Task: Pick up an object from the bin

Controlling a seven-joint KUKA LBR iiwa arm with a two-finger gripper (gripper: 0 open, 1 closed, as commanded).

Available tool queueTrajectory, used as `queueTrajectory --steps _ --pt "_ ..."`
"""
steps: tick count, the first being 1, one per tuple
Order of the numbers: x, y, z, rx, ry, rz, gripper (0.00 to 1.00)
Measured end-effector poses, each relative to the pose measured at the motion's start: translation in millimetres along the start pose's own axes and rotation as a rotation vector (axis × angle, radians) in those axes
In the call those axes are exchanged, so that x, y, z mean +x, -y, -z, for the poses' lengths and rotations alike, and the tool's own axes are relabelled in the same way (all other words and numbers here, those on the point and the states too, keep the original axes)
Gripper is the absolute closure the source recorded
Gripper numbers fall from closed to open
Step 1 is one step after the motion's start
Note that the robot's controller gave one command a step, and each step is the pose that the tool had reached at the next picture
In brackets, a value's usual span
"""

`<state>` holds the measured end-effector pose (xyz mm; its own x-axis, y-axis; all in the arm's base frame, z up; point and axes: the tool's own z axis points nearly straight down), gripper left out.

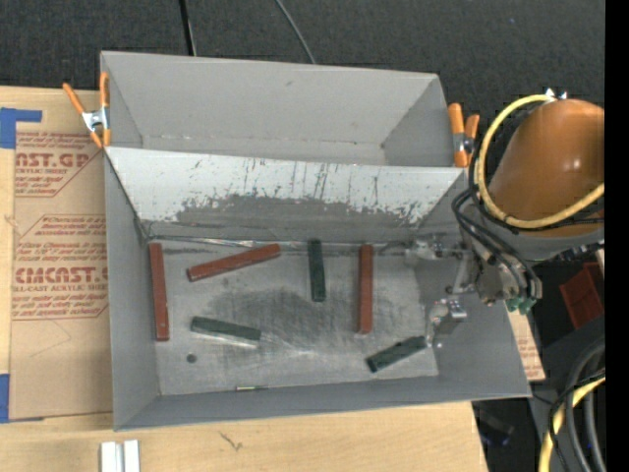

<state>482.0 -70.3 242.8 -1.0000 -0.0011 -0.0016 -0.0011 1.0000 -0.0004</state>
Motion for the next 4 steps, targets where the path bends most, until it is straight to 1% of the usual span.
queueTrajectory --steps 1,2,3,4 --pt "0.0 0.0 0.0 0.000 0.000 0.000 0.00" --pt "-9.2 13.4 -36.5 0.000 0.003 0.130 0.00" --pt "-25.7 27.0 -110.1 0.000 0.005 0.131 0.00" --pt "2.7 54.3 -164.8 -0.001 -0.001 0.030 1.00"
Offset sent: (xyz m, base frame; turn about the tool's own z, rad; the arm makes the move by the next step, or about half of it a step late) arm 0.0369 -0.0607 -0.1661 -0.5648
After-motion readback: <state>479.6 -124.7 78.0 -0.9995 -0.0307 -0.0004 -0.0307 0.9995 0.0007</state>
